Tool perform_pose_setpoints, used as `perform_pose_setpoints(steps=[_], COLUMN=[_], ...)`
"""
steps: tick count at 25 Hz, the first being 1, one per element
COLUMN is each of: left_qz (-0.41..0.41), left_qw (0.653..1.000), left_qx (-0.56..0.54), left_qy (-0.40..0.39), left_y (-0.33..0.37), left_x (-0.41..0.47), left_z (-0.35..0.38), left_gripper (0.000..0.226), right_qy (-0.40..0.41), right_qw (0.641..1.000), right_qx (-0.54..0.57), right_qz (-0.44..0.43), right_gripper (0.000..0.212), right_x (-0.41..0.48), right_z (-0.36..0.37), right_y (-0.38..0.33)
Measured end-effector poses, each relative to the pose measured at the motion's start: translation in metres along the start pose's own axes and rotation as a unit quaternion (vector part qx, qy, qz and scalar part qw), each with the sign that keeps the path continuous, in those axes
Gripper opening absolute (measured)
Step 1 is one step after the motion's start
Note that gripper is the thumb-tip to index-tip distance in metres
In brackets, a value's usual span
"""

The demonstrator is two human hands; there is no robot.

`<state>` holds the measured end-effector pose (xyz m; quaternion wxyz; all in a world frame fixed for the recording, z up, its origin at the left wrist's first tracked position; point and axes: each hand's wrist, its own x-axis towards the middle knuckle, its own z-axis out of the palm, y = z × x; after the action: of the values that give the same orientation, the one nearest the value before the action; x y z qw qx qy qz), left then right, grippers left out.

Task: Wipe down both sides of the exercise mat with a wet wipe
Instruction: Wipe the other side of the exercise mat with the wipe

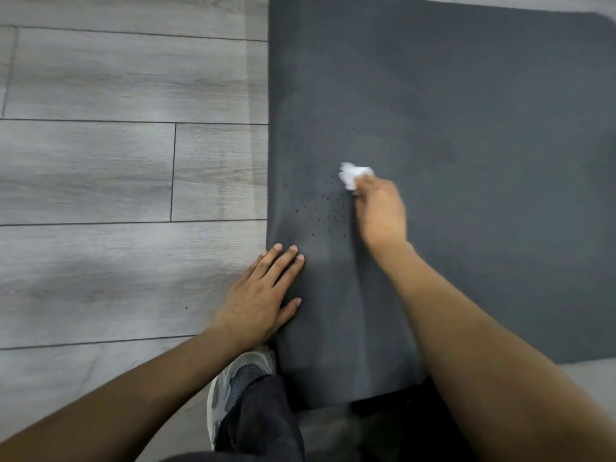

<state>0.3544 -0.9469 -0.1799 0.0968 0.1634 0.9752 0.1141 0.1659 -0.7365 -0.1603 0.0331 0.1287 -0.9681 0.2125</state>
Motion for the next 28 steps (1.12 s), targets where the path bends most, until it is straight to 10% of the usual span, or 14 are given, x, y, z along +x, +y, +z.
perform_pose_setpoints(steps=[5,10,14,20,25,28], left_qz=[-0.009,-0.004,-0.003,0.047,-0.040,-0.059], left_qw=[1.000,0.999,0.996,0.980,0.995,0.986], left_qx=[-0.004,-0.043,-0.078,-0.187,-0.049,0.015], left_qy=[-0.002,-0.019,-0.052,-0.055,-0.071,-0.157], left_y=[0.002,-0.003,-0.006,-0.033,-0.057,-0.065], left_x=[0.002,0.003,0.006,0.039,0.080,0.094], left_z=[0.003,-0.001,-0.012,-0.052,-0.078,-0.085], left_gripper=[0.071,0.072,0.076,0.040,0.132,0.146], right_qy=[0.048,-0.027,-0.036,0.044,-0.008,-0.048], right_qw=[0.953,0.995,0.990,0.960,0.995,0.994], right_qx=[-0.049,0.096,0.044,-0.058,0.091,0.055], right_qz=[0.294,0.000,-0.129,0.270,0.032,-0.081], right_gripper=[0.025,0.026,0.028,0.031,0.029,0.029], right_x=[-0.009,-0.025,-0.023,-0.027,-0.049,-0.058], right_z=[-0.038,0.027,0.011,-0.023,0.028,0.015], right_y=[0.048,-0.094,-0.044,0.037,-0.086,-0.075])
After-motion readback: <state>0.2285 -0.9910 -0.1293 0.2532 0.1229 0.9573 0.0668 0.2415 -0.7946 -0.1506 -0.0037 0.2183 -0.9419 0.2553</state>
